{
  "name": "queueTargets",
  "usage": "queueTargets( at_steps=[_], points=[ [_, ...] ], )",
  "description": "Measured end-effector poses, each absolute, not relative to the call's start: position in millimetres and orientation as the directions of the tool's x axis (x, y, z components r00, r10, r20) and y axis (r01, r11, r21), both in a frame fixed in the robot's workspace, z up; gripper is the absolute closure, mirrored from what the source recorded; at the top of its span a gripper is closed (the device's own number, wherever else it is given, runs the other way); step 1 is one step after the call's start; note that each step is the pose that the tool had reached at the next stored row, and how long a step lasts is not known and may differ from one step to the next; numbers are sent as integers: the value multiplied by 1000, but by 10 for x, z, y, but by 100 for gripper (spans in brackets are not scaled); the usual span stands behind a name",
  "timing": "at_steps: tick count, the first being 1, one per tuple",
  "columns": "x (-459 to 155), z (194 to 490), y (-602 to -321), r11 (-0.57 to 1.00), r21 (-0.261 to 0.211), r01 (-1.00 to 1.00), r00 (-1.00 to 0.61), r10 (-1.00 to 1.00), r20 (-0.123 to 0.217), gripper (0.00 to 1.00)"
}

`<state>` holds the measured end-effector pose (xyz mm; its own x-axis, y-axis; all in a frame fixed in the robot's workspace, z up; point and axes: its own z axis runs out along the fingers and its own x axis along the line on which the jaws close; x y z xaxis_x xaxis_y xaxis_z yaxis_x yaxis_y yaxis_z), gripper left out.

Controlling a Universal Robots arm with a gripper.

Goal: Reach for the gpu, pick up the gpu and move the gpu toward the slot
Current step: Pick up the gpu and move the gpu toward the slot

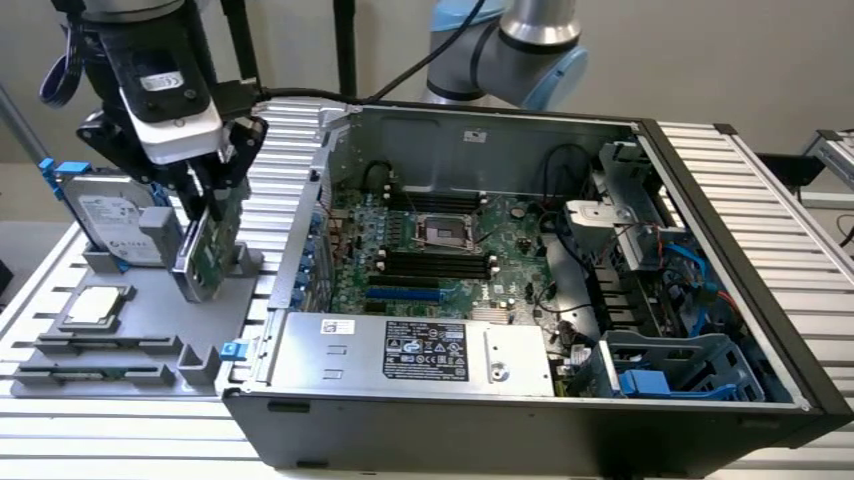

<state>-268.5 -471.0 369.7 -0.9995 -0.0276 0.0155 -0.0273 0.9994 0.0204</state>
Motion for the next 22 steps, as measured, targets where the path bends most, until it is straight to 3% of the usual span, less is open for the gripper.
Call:
queueTargets(
  at_steps=[14,22],
  points=[
    [-2123,4323,-4760,999,34,-31,-999,-31,22,74],
    [-1759,4375,-4762,998,51,-30,-999,-32,24,74]
  ],
)
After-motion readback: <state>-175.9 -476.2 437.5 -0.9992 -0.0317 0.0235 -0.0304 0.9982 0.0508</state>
